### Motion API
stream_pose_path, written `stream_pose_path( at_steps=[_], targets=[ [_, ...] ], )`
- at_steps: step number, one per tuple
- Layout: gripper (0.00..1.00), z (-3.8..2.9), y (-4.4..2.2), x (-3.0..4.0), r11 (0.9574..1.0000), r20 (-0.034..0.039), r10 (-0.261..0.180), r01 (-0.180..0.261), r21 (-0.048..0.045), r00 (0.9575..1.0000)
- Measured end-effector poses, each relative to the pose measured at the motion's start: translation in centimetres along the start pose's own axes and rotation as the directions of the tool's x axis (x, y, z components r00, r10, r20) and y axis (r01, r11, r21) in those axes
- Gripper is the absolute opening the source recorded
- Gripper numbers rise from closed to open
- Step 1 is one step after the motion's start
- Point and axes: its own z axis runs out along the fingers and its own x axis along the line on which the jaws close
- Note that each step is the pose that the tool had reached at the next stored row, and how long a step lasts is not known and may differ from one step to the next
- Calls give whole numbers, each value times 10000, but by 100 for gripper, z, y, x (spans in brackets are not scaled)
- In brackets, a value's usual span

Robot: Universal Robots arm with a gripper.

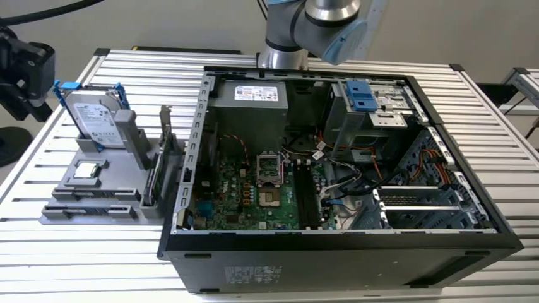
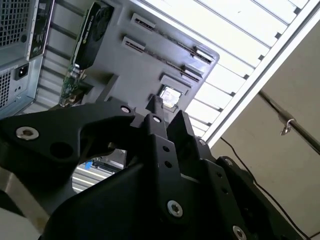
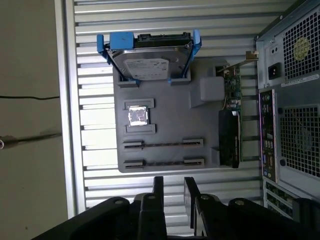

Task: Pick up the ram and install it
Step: 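Pick up the ram and move it above insertion slot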

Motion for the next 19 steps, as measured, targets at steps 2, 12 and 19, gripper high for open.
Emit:
stream_pose_path(
  at_steps=[2, 12, 19],
  targets=[
    [100, 0, 0, 0, 10000, -2, 0, 0, 0, 10000],
    [100, 0, 0, -1, 9998, 2, 173, -173, 3, 9998],
    [100, 0, 0, 8, 9972, 29, 742, -742, 10, 9972]
  ],
)
